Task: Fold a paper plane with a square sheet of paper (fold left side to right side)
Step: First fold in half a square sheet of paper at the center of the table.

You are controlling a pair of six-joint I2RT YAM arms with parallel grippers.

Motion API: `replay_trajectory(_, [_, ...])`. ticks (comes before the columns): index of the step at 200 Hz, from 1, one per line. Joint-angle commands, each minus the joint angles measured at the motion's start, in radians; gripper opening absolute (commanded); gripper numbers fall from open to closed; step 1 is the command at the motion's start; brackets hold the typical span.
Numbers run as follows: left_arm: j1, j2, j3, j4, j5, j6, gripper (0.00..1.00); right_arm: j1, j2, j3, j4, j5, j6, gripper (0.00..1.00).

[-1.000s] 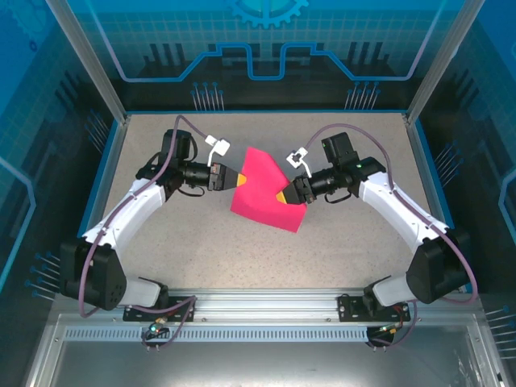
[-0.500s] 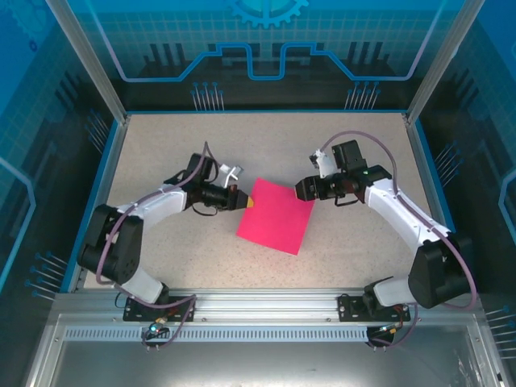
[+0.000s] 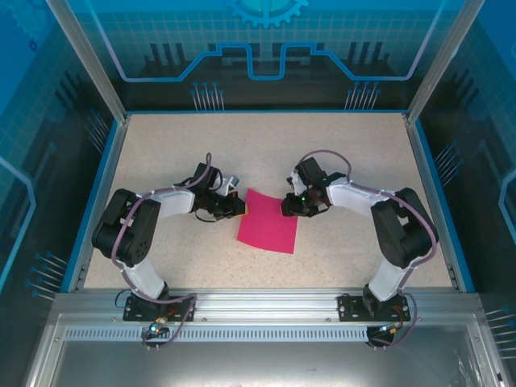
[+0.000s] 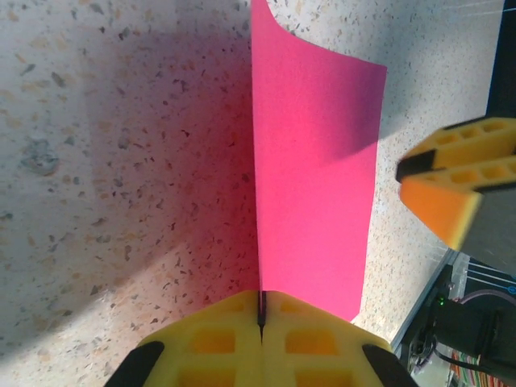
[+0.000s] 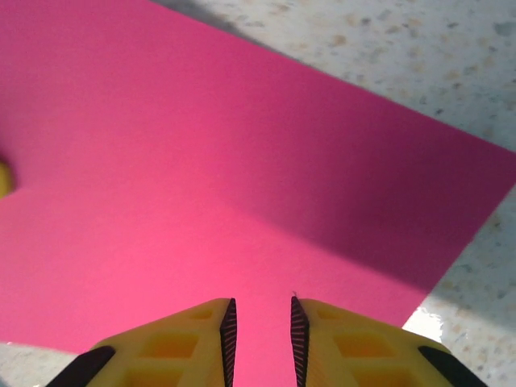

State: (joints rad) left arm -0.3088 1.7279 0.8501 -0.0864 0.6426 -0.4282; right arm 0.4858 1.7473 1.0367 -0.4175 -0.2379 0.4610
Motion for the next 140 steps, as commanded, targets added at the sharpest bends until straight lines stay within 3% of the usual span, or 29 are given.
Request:
replay_trajectory(1, [-0.001,-0.035,0.025,-0.046,-0.014,0.008,0.01,0.01,0.041,0.029,-0.054,0.06,0.027,0.27])
replay_trajectory(38, [-0.016,-0.048,0.034,-0.021,0.034,-0.02,0.08,0.015,0.094,0.012,-0.054,0.077,0.014,0.27])
replay_trajectory(81, [-0.069,-0.05,0.069,0.055,0.103,-0.099,0.39,0.016,0.112,-0.001,-0.029,0.07,0.008,0.27])
replay_trajectory(140, [-0.154,0.011,0.124,0.163,0.154,-0.184,0.59,-0.021,0.072,-0.079,0.138,-0.063,0.051,0.29])
